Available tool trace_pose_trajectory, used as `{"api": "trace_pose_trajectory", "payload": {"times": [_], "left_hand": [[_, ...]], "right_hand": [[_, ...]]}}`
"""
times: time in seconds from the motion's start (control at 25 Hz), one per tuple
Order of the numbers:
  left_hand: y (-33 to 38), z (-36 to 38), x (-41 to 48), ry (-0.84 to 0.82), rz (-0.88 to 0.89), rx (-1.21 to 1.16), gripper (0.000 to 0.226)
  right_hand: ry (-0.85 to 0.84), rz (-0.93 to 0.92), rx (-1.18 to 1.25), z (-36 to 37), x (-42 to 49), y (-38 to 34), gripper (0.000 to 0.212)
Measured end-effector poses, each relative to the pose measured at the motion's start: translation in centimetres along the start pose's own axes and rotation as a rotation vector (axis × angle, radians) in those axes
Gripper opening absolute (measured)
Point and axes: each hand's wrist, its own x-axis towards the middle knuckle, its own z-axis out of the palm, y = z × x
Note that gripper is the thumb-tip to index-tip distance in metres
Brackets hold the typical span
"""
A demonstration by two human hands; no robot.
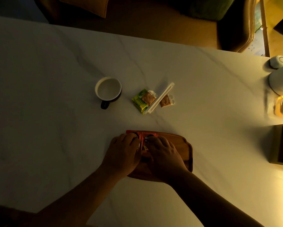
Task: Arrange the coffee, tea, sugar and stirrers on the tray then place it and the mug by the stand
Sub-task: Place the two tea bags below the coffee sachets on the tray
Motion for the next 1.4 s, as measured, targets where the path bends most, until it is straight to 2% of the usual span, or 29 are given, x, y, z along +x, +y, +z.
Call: {"api": "trace_pose_trajectory", "payload": {"times": [0.08, 0.2, 0.32, 0.4, 0.52, 0.68, 0.76, 0.84, 0.96, 1.16, 1.28, 1.4], "left_hand": [[-0.2, -0.7, 1.8, 0.014, -0.075, -0.045, 0.028], [-0.8, -1.3, 5.8, 0.009, -0.294, -0.184, 0.03], [-1.6, -1.1, 9.7, -0.014, -0.519, -0.331, 0.037], [-2.2, -0.8, 11.5, -0.04, -0.604, -0.39, 0.043], [-2.4, -0.2, 13.4, -0.011, -0.636, -0.358, 0.047], [-2.5, 0.0, 15.5, 0.015, -0.657, -0.338, 0.054], [-2.8, 0.1, 16.0, 0.017, -0.657, -0.35, 0.054], [-3.1, 0.1, 16.3, 0.009, -0.656, -0.361, 0.05], [-3.4, 0.1, 17.0, -0.016, -0.667, -0.36, 0.049], [-2.7, -0.2, 17.8, -0.008, -0.651, -0.317, 0.068], [-2.6, -0.5, 18.5, -0.051, -0.639, -0.279, 0.066], [-2.6, -0.9, 19.1, -0.099, -0.645, -0.278, 0.062]], "right_hand": [[0.07, 0.05, 0.072, -1.2, 1.4, 0.7, 0.058], [0.209, 0.165, 0.196, -4.0, 5.9, 1.8, 0.044], [0.332, 0.243, 0.216, -6.8, 11.3, 2.6, 0.041], [0.341, 0.275, 0.17, -8.1, 14.5, 3.1, 0.039], [0.247, 0.326, 0.092, -8.9, 18.1, 3.9, 0.047], [0.112, 0.345, -0.027, -9.5, 20.9, 4.9, 0.084], [0.061, 0.351, -0.024, -9.9, 22.0, 5.3, 0.086], [0.005, 0.357, -0.007, -10.6, 22.6, 5.6, 0.076], [0.03, 0.343, 0.036, -11.9, 22.7, 6.2, 0.05], [0.091, 0.333, 0.151, -13.7, 21.5, 7.0, 0.031], [0.179, 0.302, 0.401, -14.6, 20.4, 7.9, 0.013], [0.31, 0.273, 0.57, -15.5, 18.8, 8.9, 0.011]]}}
